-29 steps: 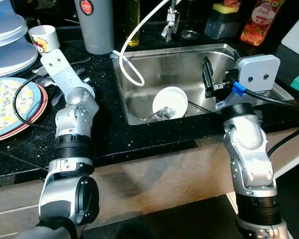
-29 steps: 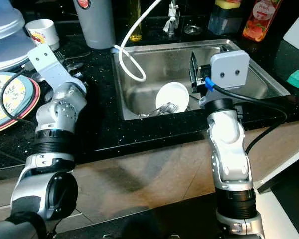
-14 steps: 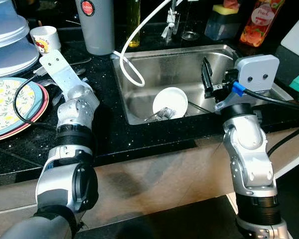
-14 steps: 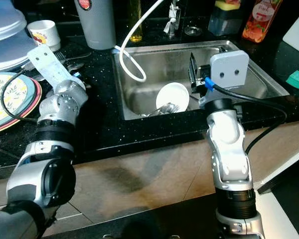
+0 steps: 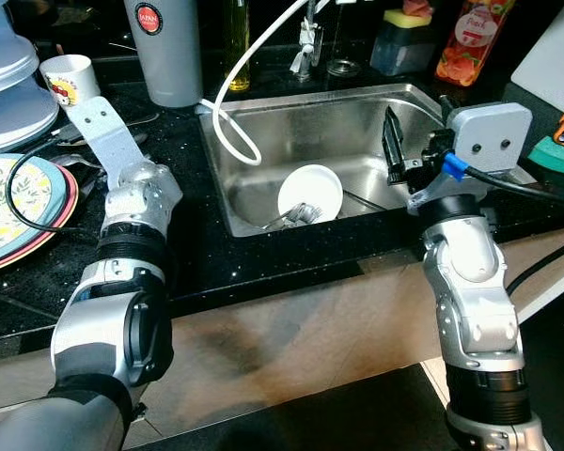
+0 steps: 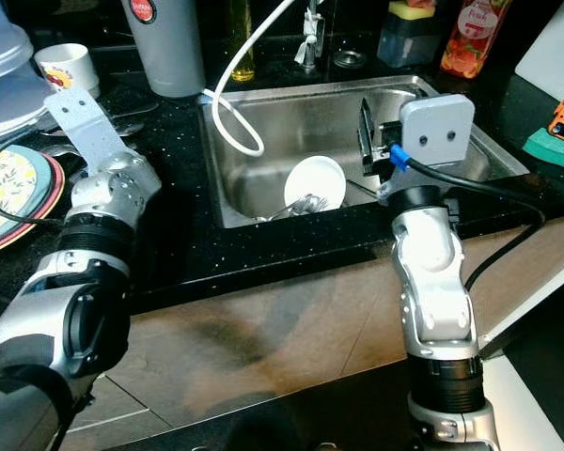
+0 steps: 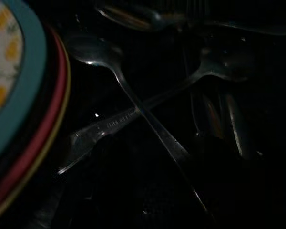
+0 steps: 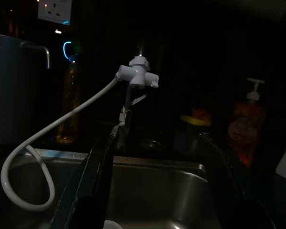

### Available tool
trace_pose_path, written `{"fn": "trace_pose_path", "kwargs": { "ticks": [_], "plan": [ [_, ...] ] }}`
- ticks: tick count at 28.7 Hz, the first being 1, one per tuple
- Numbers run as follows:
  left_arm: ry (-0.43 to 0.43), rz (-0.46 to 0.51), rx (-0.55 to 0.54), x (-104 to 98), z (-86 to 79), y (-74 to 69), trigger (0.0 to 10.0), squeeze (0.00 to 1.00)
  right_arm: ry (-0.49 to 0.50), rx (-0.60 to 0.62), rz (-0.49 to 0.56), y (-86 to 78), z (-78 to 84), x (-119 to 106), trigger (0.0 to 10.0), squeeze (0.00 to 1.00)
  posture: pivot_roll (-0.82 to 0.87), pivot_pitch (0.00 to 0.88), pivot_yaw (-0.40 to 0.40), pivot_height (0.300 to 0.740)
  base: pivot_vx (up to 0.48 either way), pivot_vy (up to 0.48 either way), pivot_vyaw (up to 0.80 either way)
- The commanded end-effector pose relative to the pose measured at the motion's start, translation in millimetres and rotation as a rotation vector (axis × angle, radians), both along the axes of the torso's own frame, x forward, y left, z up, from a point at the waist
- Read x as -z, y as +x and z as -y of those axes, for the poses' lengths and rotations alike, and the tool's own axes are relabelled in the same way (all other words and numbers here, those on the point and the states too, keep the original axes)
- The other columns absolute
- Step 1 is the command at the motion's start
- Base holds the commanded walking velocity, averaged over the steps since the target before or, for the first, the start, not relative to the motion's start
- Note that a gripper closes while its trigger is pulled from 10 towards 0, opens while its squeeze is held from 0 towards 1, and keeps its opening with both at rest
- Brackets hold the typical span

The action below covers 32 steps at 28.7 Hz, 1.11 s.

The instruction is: Kitchen organization

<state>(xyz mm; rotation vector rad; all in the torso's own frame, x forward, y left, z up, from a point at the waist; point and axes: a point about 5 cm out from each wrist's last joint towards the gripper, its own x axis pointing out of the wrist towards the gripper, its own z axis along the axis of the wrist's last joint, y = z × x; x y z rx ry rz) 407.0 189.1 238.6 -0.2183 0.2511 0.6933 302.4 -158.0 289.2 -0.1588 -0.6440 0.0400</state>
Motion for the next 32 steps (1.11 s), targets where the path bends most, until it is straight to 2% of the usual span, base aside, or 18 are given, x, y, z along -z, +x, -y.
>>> {"fn": "trace_pose_path", "kwargs": {
  "ticks": [1,4,5,6,8,9,16,20,21,23,24,25,27,28,29,32],
  "plan": [
    [0.009,-0.146,-0.047,34,-12.0,-7.5,10.0,0.0,0.01,-0.008,-0.004,-0.8,-1.4,0,10.0,0.0,0.04,0.109,0.008,0.74,0.0,0.0,0.0],
    [-0.026,-0.175,-0.052,42,-12.2,-8.8,10.0,0.0,0.012,-0.009,-0.003,-1.0,-1.8,1,10.0,0.0,0.05,0.109,0.008,0.74,0.0,0.0,0.0],
    [-0.056,-0.192,-0.05,46,-10.7,-9.4,7.6,0.0,0.013,-0.009,-0.004,-0.9,-1.9,1,10.0,0.0,0.05,0.11,0.01,0.74,0.0,0.0,0.0],
    [-0.075,-0.202,-0.046,49,-9.1,-9.8,2.5,0.0,0.014,-0.009,-0.004,-0.9,-1.9,1,10.0,0.0,0.05,0.111,0.01,0.74,0.0,0.0,0.0],
    [-0.088,-0.209,-0.044,51,-8.0,-10.2,2.5,0.0,0.014,-0.009,-0.005,-0.9,-1.9,1,10.0,0.0,0.05,0.111,0.01,0.74,0.0,0.0,0.0],
    [-0.1,-0.213,-0.041,52,-7.0,-10.3,0.0,0.0,0.016,-0.01,-0.005,-0.9,-1.8,1,10.0,0.0,0.05,0.112,0.011,0.74,0.0,0.0,0.0],
    [-0.183,-0.201,-0.025,54,-2.5,-8.7,0.0,0.0,0.02,-0.009,-0.009,-1.0,-1.5,2,10.0,0.0,0.05,0.121,0.011,0.74,0.0,0.0,0.0],
    [-0.125,-0.172,-0.036,47,-5.9,-7.3,0.0,0.0,0.024,-0.01,-0.01,-0.9,-1.3,2,10.0,0.0,0.05,0.124,0.01,0.74,0.0,0.0,0.0],
    [-0.103,-0.124,-0.033,39,-7.1,-5.1,0.0,0.0,0.027,-0.01,-0.012,-0.9,-1.1,2,10.0,0.0,0.05,0.124,0.01,0.74,0.0,0.0,0.0],
    [-0.096,-0.086,-0.023,33,-6.5,-3.4,0.0,0.0,0.028,-0.01,-0.012,-0.9,-0.9,2,10.0,0.0,0.05,0.126,0.009,0.74,0.0,0.0,0.0],
    [-0.046,0.063,0.03,9,0.0,2.6,10.0,0.0,0.032,-0.01,-0.014,-0.8,-0.5,2,10.0,0.0,0.05,0.128,0.006,0.74,0.0,0.0,0.0],
    [-0.024,0.112,0.045,1,2.3,3.8,10.0,0.0,0.033,-0.01,-0.014,-0.7,-0.4,2,10.0,0.0,0.05,0.128,0.006,0.74,0.0,0.0,0.0],
    [-0.01,0.138,0.052,-3,3.5,4.3,10.0,0.0,0.033,-0.01,-0.015,-0.7,-0.4,2,10.0,0.0,0.05,0.128,0.006,0.74,0.0,0.0,0.0],
    [0.048,0.23,0.073,-21,10.5,4.1,10.0,0.0,0.034,-0.011,-0.015,-0.5,-0.5,2,10.0,0.0,0.05,0.129,0.004,0.74,0.0,0.0,0.0],
    [0.069,0.261,0.082,-27,13.3,3.6,10.0,0.0,0.034,-0.012,-0.015,-0.5,-0.7,2,10.0,0.0,0.05,0.129,0.004,0.74,0.0,0.0,0.0],
    [0.078,0.297,0.104,-34,20.3,2.4,10.0,0.0,0.035,-0.015,-0.016,-0.2,-1.0,2,10.0,0.0,0.05,0.129,0.002,0.74,0.0,0.0,0.0]
  ]
}}
